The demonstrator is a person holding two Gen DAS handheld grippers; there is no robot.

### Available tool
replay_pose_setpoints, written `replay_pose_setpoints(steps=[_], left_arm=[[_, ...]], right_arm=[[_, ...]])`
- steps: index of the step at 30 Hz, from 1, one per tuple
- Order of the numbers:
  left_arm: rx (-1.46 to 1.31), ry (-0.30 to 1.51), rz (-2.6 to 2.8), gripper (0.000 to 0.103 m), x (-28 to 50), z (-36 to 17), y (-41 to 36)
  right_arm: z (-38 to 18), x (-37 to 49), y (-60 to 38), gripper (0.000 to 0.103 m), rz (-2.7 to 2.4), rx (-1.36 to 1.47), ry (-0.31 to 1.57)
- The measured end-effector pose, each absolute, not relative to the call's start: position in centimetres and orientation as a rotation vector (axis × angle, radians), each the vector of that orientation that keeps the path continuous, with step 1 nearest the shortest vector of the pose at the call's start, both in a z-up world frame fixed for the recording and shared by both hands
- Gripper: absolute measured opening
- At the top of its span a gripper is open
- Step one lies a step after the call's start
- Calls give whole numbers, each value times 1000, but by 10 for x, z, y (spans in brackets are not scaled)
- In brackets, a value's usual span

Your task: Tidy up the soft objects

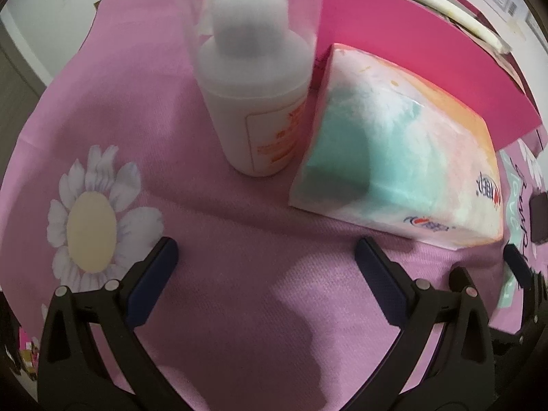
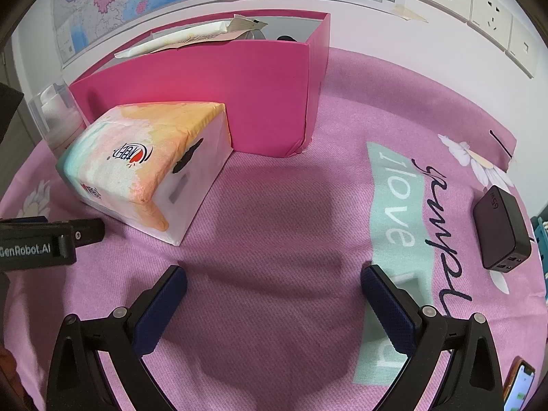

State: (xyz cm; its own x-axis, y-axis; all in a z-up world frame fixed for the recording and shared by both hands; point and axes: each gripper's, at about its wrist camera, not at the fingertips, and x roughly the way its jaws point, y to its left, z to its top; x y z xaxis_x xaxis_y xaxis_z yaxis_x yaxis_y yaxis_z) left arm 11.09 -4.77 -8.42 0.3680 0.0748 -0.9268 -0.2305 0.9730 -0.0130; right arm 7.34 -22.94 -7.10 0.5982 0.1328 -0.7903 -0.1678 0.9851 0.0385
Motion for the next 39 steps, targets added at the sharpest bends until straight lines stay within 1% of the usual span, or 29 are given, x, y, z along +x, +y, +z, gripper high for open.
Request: replay_pose_setpoints(steps=[12, 18, 23, 30, 39], left_arm=[[-186, 1111, 251, 103, 114, -84, -53], [-187, 1062, 260, 103, 97, -88, -47], [-231, 1121, 274, 103, 101, -90, -40], [-223, 1041, 291, 103, 95, -89, -40], [-251, 1038, 311, 103, 93, -90, -40]], right_arm=[[-71, 73, -230, 103, 174, -41, 913], [-71, 73, -229, 103, 174, -41, 913], [-71, 74, -229, 103, 174, -41, 913], [-70, 74, -229, 103, 174, -41, 913], [-70, 74, -229, 103, 174, -41, 913]])
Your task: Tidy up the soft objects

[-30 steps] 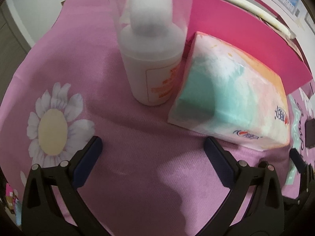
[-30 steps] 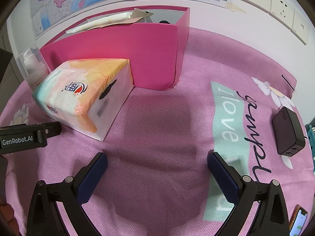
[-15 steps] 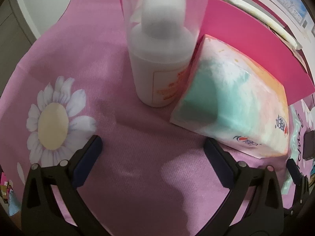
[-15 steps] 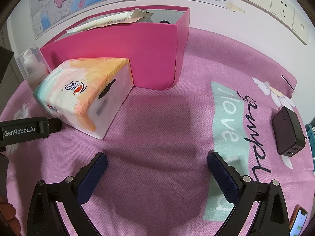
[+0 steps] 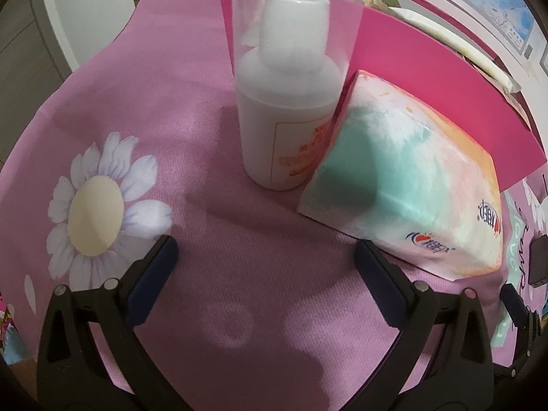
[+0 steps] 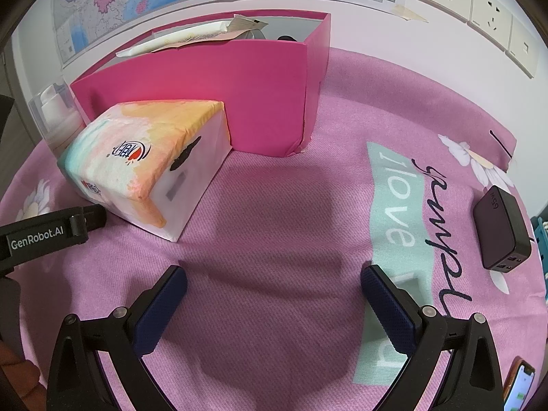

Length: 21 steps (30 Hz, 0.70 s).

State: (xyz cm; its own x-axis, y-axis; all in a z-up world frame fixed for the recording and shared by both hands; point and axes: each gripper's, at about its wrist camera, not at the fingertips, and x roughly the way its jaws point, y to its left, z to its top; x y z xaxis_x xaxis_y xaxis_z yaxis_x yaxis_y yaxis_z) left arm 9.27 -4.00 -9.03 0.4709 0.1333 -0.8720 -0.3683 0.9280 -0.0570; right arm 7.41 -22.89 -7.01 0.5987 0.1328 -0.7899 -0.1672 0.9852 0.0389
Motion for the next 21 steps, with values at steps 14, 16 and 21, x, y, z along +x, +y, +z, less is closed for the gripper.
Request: replay_pose_setpoints(steps=[14, 16, 21], left_arm=[[-267, 1060, 287, 102, 92, -86, -40], [-245, 1077, 266, 103, 93, -87, -40], [-275, 1063, 243, 103, 91, -84, -32]], right_arm=[[-70, 74, -229, 103, 174, -40, 912], [-70, 74, -229, 103, 174, -40, 912], [-70, 74, -229, 103, 174, -40, 912]])
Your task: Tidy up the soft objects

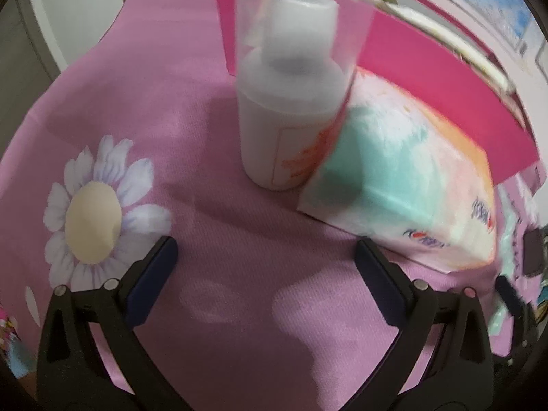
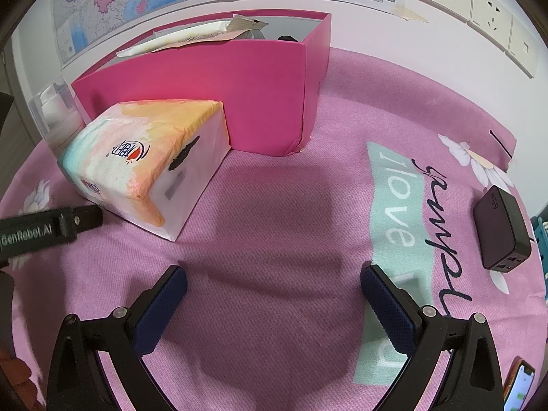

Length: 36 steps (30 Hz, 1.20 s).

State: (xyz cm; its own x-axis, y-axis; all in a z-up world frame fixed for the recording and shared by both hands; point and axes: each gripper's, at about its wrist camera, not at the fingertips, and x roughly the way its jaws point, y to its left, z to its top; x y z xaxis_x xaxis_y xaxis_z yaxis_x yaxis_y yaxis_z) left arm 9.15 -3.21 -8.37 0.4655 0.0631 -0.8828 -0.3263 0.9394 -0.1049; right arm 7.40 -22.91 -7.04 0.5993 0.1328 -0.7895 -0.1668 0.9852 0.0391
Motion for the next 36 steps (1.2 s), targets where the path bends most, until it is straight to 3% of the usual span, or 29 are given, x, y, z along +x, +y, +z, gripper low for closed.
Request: replay_pose_setpoints(steps=[11, 14, 26, 36], left_arm=[[-621, 931, 49, 103, 74, -76, 26], [-610, 989, 18, 103, 84, -75, 29], [-44, 1014, 36, 103, 100, -79, -29], [10, 914, -58, 103, 91, -81, -35]], right_arm=[[-70, 74, -230, 103, 174, -40, 912], [-70, 74, -230, 103, 175, -40, 912], [-70, 74, -229, 103, 175, -41, 912], [-70, 73, -229, 103, 174, -41, 911]])
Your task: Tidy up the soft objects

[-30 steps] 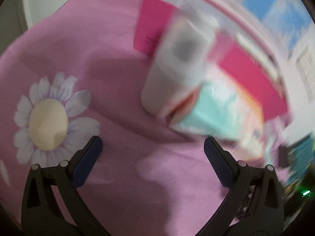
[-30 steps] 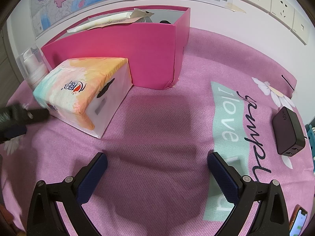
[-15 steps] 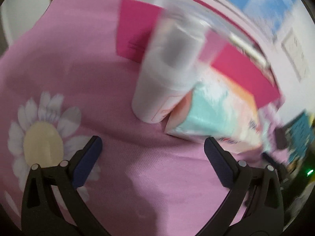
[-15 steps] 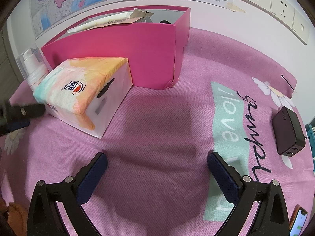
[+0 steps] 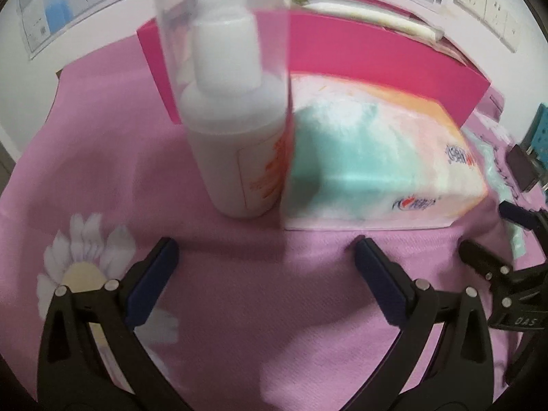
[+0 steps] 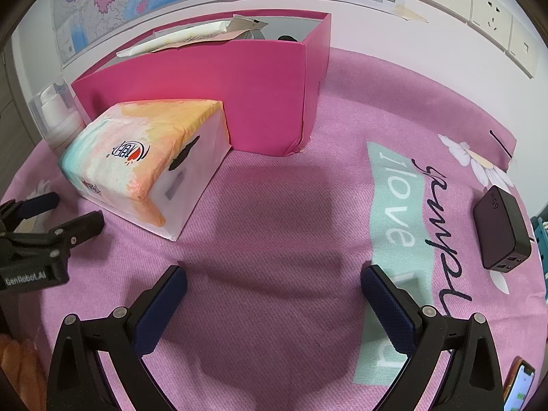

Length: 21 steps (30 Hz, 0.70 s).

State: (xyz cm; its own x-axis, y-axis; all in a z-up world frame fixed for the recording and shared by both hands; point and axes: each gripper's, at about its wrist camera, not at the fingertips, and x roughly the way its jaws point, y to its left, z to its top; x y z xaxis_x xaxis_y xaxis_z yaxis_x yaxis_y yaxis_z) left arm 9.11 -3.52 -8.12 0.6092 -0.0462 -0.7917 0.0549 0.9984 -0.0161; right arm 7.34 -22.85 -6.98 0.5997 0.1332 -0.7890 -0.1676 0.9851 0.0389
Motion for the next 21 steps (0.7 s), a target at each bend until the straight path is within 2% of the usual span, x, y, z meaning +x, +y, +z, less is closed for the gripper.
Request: replay_pose_setpoints(steps=[21], left_arm=[[22, 915, -64, 103, 88, -78, -38]], right_arm=[[-70, 74, -229, 103, 174, -41, 911]])
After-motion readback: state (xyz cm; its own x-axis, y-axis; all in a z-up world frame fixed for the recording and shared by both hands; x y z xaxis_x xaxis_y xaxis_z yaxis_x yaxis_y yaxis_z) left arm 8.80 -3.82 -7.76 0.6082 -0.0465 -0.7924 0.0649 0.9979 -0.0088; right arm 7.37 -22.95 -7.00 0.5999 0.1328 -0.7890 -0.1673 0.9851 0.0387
